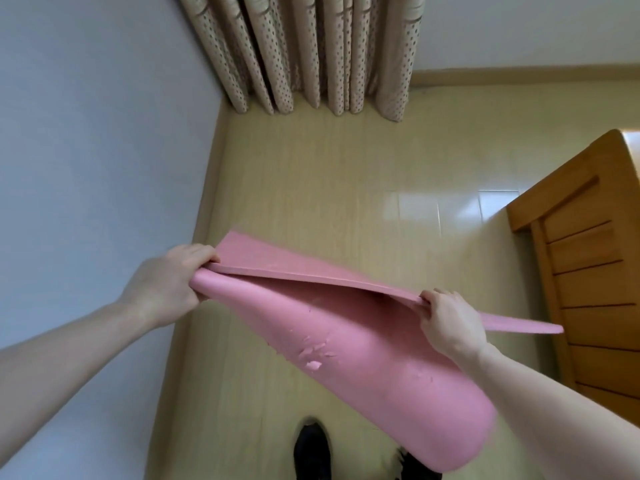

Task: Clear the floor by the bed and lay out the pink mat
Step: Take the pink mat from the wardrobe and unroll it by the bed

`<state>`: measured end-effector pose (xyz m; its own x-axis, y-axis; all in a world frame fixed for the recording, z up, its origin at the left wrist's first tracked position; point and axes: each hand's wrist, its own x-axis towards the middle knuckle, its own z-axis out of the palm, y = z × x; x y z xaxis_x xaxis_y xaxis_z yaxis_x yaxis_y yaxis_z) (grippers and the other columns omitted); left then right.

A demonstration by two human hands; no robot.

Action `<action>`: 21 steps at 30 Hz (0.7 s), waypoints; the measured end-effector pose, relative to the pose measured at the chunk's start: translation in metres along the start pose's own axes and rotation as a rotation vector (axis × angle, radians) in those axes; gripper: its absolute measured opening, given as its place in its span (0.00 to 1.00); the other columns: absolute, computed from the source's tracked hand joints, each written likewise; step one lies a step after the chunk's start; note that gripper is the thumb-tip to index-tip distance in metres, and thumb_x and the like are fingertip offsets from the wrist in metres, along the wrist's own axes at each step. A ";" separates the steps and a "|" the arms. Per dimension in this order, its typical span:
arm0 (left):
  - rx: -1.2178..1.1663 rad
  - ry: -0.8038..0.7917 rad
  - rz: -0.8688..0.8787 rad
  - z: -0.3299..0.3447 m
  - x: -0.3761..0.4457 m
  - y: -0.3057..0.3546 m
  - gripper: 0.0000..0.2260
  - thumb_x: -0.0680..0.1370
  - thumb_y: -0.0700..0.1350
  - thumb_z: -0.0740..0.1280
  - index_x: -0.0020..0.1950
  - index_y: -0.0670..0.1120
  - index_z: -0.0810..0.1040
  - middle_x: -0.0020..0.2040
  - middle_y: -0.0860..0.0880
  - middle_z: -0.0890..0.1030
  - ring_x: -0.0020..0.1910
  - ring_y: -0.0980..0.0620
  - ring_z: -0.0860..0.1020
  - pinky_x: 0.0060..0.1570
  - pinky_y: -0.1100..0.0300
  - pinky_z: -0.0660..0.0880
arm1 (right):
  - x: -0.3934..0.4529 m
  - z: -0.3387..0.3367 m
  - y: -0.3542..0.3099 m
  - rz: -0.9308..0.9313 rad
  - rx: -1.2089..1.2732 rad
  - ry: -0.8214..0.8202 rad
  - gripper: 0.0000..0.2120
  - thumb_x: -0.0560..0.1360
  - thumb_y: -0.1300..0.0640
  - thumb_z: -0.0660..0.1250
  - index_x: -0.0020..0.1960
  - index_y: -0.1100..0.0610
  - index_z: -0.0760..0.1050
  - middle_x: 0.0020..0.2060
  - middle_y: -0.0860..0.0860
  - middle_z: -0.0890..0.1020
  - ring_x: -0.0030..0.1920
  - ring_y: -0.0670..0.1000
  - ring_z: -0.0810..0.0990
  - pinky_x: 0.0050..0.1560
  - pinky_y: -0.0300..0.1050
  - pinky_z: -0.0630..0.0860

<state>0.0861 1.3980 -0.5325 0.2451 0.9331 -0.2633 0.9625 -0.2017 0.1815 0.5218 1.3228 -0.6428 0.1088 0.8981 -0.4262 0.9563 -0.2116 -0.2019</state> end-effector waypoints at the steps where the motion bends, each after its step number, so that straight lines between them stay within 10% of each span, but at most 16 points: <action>1: 0.033 -0.018 -0.035 0.002 -0.001 -0.005 0.18 0.68 0.44 0.74 0.55 0.57 0.77 0.51 0.59 0.80 0.51 0.50 0.78 0.42 0.53 0.78 | -0.004 0.001 -0.005 -0.020 0.021 0.018 0.09 0.80 0.51 0.64 0.45 0.53 0.76 0.43 0.51 0.81 0.47 0.60 0.80 0.40 0.50 0.72; 8: 0.196 -0.043 -0.261 0.060 -0.009 -0.025 0.42 0.70 0.34 0.69 0.79 0.50 0.55 0.78 0.49 0.59 0.49 0.39 0.81 0.38 0.48 0.78 | 0.028 -0.038 -0.005 -0.108 0.034 0.208 0.11 0.81 0.50 0.63 0.42 0.53 0.73 0.38 0.48 0.72 0.43 0.59 0.77 0.36 0.47 0.68; 21: -0.069 -0.432 -0.723 0.130 -0.003 -0.073 0.41 0.70 0.51 0.70 0.79 0.48 0.54 0.67 0.43 0.77 0.63 0.41 0.78 0.62 0.50 0.76 | 0.107 -0.061 -0.058 -0.305 0.043 0.421 0.09 0.82 0.54 0.66 0.51 0.53 0.84 0.43 0.51 0.81 0.44 0.59 0.75 0.39 0.48 0.65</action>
<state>0.0301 1.3712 -0.6681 -0.3918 0.6266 -0.6737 0.8939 0.4326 -0.1175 0.4945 1.4543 -0.6227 -0.0646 0.9968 0.0471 0.9504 0.0759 -0.3015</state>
